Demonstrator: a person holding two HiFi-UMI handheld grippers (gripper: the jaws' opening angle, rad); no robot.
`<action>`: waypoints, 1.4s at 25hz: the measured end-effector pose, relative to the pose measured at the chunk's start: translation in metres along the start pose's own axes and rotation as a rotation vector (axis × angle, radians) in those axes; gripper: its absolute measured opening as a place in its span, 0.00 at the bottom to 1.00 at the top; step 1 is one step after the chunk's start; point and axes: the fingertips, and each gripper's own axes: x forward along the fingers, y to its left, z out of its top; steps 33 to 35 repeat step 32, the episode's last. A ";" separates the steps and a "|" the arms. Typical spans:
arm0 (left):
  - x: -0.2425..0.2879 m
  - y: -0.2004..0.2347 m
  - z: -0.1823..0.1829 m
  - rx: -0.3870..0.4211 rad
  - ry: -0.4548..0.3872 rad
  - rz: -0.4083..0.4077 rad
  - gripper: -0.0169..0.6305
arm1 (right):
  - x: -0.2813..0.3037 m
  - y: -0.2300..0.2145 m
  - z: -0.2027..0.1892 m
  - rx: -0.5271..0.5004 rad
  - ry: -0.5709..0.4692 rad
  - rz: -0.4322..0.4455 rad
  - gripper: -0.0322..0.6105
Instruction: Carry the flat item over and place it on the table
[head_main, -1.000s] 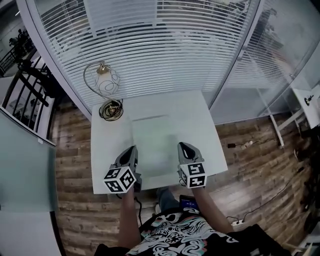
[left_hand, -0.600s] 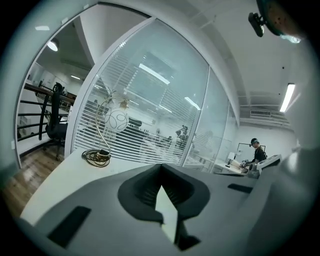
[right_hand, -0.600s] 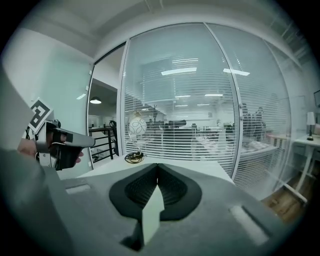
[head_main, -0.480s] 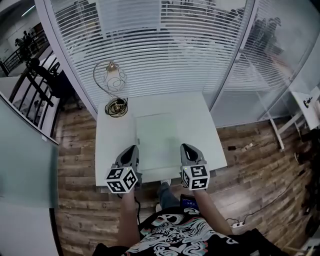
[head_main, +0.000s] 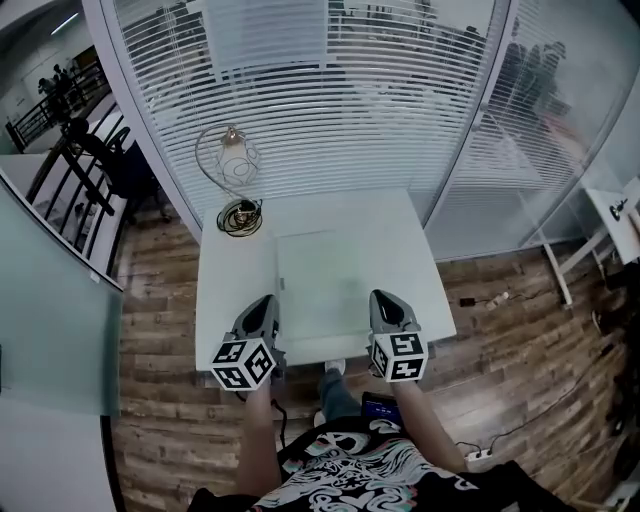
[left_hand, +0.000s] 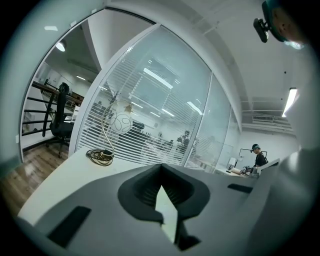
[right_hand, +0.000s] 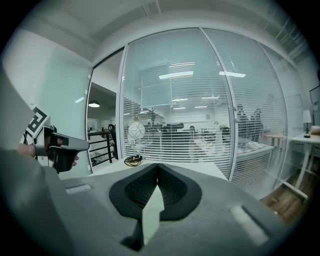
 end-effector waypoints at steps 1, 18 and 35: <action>-0.001 -0.001 0.000 0.004 0.003 0.002 0.04 | 0.000 0.001 0.001 0.000 -0.005 0.003 0.06; 0.003 0.010 -0.010 0.022 0.026 0.053 0.04 | -0.001 0.002 0.002 -0.001 -0.022 0.029 0.06; -0.002 0.016 -0.013 0.024 0.042 0.070 0.04 | 0.001 0.009 0.002 -0.002 -0.020 0.060 0.06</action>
